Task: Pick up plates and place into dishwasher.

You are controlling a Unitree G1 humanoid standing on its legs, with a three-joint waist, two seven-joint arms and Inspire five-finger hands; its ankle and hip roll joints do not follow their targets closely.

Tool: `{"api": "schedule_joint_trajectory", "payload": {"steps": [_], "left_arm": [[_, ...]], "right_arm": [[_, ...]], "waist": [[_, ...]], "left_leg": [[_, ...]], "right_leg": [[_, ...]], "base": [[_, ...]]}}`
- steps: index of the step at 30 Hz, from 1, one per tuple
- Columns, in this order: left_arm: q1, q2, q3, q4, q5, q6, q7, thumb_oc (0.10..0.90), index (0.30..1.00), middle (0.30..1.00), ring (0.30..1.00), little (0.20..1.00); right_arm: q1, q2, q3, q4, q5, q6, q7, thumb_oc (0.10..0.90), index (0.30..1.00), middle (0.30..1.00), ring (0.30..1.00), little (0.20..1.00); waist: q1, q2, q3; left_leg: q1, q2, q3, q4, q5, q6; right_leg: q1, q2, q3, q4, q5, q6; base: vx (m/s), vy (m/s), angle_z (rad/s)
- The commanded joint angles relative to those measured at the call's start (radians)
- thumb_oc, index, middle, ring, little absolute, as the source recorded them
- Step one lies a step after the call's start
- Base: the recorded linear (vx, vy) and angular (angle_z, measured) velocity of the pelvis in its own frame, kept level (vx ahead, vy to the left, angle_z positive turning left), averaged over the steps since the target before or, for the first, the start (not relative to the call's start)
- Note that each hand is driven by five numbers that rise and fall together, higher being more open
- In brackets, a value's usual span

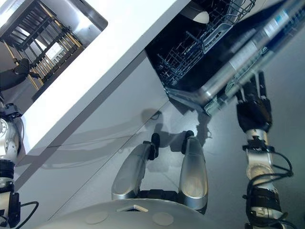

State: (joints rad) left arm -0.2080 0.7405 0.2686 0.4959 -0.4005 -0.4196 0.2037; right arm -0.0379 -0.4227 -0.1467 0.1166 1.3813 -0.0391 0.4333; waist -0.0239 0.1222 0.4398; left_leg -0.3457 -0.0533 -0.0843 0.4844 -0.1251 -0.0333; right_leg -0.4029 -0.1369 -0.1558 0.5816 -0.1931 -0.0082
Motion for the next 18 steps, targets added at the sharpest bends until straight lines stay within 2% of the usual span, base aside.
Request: {"api": "schedule_joint_trajectory", "payload": {"steps": [1, 5, 7, 8, 9, 10, 11, 15, 18], "left_arm": [[-0.003, -0.118, -0.102, -0.080, -0.021, -0.106, -0.021, 0.800, 0.900, 0.900, 0.900, 0.900], [0.022, -0.130, -0.093, -0.058, -0.029, -0.119, -0.045, 0.800, 0.900, 0.900, 0.900, 0.900], [0.045, -0.135, -0.080, -0.055, -0.030, -0.123, -0.058, 0.800, 0.900, 0.900, 0.900, 0.900], [0.049, -0.136, -0.077, -0.056, -0.030, -0.124, -0.060, 0.800, 0.900, 0.900, 0.900, 0.900], [0.065, -0.142, -0.062, -0.060, -0.027, -0.125, -0.066, 0.800, 0.900, 0.900, 0.900, 0.900], [0.078, -0.145, -0.054, -0.065, -0.029, -0.129, -0.069, 0.800, 0.900, 0.900, 0.900, 0.900], [0.095, -0.156, -0.048, -0.072, -0.020, -0.137, -0.067, 0.800, 0.900, 0.900, 0.900, 0.900], [0.136, -0.186, -0.031, -0.108, -0.006, -0.143, -0.062, 0.800, 0.900, 0.900, 0.900, 0.900], [0.182, -0.220, -0.003, -0.126, -0.027, -0.152, -0.091, 0.800, 0.900, 0.900, 0.900, 0.900]], "right_arm": [[-0.376, 0.105, 0.241, -0.371, -0.094, 0.123, 0.197, 0.800, 0.900, 0.900, 0.900, 0.900], [-0.351, 0.118, 0.212, -0.342, -0.144, 0.090, 0.066, 0.800, 0.900, 0.900, 0.900, 0.900], [-0.319, 0.122, 0.170, -0.291, -0.227, 0.035, -0.039, 0.800, 0.900, 0.900, 0.900, 0.900], [-0.310, 0.124, 0.161, -0.280, -0.249, 0.028, -0.053, 0.800, 0.900, 0.900, 0.900, 0.900], [-0.281, 0.119, 0.131, -0.233, -0.332, -0.032, -0.082, 0.800, 0.900, 0.900, 0.900, 0.900], [-0.260, 0.113, 0.113, -0.213, -0.351, -0.049, -0.089, 0.800, 0.900, 0.900, 0.900, 0.900], [-0.224, 0.107, 0.086, -0.172, -0.410, -0.097, -0.115, 0.800, 0.900, 0.900, 0.900, 0.900], [-0.135, 0.092, 0.035, -0.093, -0.517, -0.190, -0.152, 0.800, 0.900, 0.900, 0.900, 0.900], [-0.033, 0.063, 0.007, 0.007, -0.769, -0.318, -0.206, 0.800, 0.900, 0.900, 0.900, 0.900]], "waist": [[0.070, -0.067, -0.079], [0.073, -0.069, -0.113], [0.072, -0.071, -0.132], [0.072, -0.071, -0.134], [0.070, -0.071, -0.144], [0.068, -0.071, -0.150], [0.065, -0.071, -0.156], [0.058, -0.072, -0.172], [0.041, -0.076, -0.198]], "left_leg": [[0.061, -0.059, 0.065, -0.094, -0.017, 0.095], [0.116, -0.054, 0.058, -0.155, 0.000, 0.091], [0.142, -0.055, 0.056, -0.182, 0.004, 0.092], [0.146, -0.054, 0.056, -0.186, 0.004, 0.092], [0.160, -0.053, 0.057, -0.204, 0.008, 0.093], [0.169, -0.052, 0.059, -0.216, 0.010, 0.094], [0.178, -0.051, 0.061, -0.227, 0.010, 0.095], [0.207, -0.050, 0.067, -0.256, 0.009, 0.099], [0.247, -0.047, 0.077, -0.300, 0.012, 0.097]], "right_leg": [[0.060, 0.070, 0.024, -0.066, -0.013, -0.003], [0.122, 0.068, 0.017, -0.138, 0.002, 0.003], [0.150, 0.068, 0.013, -0.174, 0.010, 0.006], [0.155, 0.068, 0.013, -0.180, 0.012, 0.007], [0.167, 0.070, 0.013, -0.200, 0.016, 0.009], [0.173, 0.071, 0.012, -0.208, 0.017, 0.010], [0.181, 0.072, 0.012, -0.215, 0.017, 0.012], [0.206, 0.079, 0.017, -0.236, 0.017, 0.018], [0.240, 0.086, 0.026, -0.276, 0.022, 0.029]], "base": [[0.11, 0.065, 0.27], [0.13, 0.057, 0.25], [0.09, 0.036, 0.30], [0.08, 0.044, 0.21], [0.05, 0.045, 0.13], [0.04, 0.060, 0.09], [0.02, 0.044, 0.02], [0.01, 0.029, 0.08], [0.00, 0.039, 0.10]]}}
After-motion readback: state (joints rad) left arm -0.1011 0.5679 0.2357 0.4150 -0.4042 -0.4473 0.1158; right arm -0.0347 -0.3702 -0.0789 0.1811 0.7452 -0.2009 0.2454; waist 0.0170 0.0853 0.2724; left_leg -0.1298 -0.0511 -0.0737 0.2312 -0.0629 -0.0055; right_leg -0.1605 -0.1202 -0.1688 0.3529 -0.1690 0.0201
